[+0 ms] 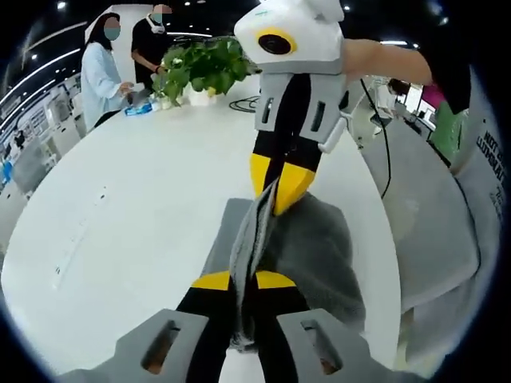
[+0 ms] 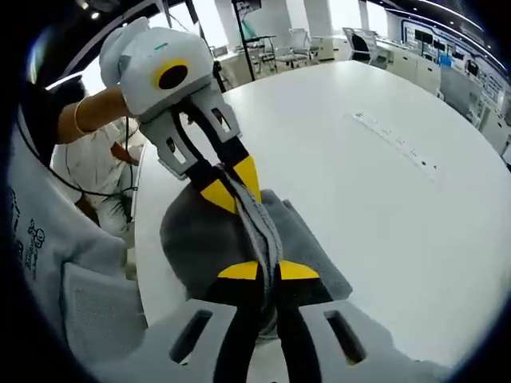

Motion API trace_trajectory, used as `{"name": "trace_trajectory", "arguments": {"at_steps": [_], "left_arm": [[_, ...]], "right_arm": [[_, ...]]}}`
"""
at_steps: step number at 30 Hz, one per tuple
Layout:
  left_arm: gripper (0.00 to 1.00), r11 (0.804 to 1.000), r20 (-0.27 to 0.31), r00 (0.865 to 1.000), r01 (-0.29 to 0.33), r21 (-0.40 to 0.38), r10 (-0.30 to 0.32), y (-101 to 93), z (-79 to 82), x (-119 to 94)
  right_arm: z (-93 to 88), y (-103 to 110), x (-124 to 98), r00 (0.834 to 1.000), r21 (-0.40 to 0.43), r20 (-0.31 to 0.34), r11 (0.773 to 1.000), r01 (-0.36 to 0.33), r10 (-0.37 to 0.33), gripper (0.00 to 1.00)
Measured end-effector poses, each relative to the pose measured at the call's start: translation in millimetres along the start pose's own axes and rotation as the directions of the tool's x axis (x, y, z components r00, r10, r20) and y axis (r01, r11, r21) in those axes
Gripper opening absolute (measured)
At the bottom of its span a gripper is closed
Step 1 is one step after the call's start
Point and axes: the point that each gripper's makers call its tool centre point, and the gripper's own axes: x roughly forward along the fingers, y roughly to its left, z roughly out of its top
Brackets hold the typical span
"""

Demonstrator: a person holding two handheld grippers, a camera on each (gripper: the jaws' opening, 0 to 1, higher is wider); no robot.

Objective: Fold the towel on the table until its edges align and the towel forms a compact rectangular stack.

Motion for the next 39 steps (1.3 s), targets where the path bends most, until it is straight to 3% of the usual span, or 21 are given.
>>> {"name": "trace_trajectory", "arguments": {"at_steps": [7, 15, 21, 25, 30, 39], "left_arm": [[0.12, 1.000, -0.030, 1.000, -0.003, -0.020, 0.003, 10.8, -17.3, 19], [0.17, 0.998, -0.023, 0.999, -0.023, -0.060, 0.022, 21.7, -27.3, 29], [0.23, 0.993, 0.002, 1.000, -0.030, -0.115, 0.030, 28.4, -26.7, 23], [0.22, 0.991, 0.010, 0.999, -0.044, -0.126, 0.046, 33.1, -30.5, 16], [0.22, 0.979, 0.029, 0.998, -0.054, -0.199, 0.061, 39.3, -39.5, 10], [0.22, 0.950, 0.056, 0.990, -0.106, -0.292, 0.128, 47.0, -43.6, -1]], "right_arm": [[-9.6, -13, 16, 1.000, 0.039, -0.024, 0.999, -0.014, 0.015, 0.05], [-14.6, -27, 26, 1.000, 0.109, 0.012, 0.994, -0.018, 0.017, 0.08], [-13.1, -36, 19, 0.998, 0.144, 0.058, 0.989, -0.014, 0.006, 0.18], [-13.1, -41, 12, 0.995, 0.187, 0.101, 0.982, -0.023, 0.004, 0.20], [-10.8, -47, 0, 0.982, 0.255, 0.191, 0.965, -0.057, 0.007, 0.21], [-15.1, -48, -13, 0.972, 0.291, 0.235, 0.955, -0.054, -0.016, 0.26]]}}
